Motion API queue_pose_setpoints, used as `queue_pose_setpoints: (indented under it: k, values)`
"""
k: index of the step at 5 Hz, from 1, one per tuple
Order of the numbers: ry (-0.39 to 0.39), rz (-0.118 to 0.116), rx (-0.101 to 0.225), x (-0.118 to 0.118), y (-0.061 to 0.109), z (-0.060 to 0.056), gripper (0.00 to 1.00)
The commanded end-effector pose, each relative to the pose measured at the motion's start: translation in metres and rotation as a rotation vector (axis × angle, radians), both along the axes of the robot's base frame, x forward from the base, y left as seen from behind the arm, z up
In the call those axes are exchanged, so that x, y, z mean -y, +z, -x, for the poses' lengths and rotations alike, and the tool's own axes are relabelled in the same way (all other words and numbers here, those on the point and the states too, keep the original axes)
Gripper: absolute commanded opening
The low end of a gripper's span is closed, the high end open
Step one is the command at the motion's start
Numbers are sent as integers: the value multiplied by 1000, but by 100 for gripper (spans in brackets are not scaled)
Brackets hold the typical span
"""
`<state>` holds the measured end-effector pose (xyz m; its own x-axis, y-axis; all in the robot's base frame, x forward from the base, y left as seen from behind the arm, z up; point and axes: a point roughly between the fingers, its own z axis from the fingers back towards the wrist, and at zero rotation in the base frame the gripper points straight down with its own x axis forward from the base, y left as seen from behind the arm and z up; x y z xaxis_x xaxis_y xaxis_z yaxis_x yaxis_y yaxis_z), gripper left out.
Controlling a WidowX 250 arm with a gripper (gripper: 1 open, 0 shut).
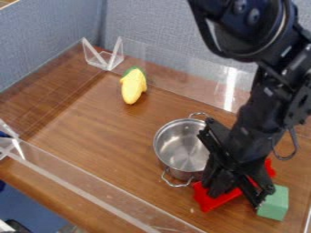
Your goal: Put the red object to the right side of the table
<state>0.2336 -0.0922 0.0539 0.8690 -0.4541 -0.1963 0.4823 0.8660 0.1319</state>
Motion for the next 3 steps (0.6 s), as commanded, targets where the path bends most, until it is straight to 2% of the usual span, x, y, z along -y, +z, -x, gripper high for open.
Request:
queue_pose_setpoints:
  k: [1,3]
  values:
    - [-2,21,52,3,9,-12,0]
    - [-6,20,64,1,6,-17,0]
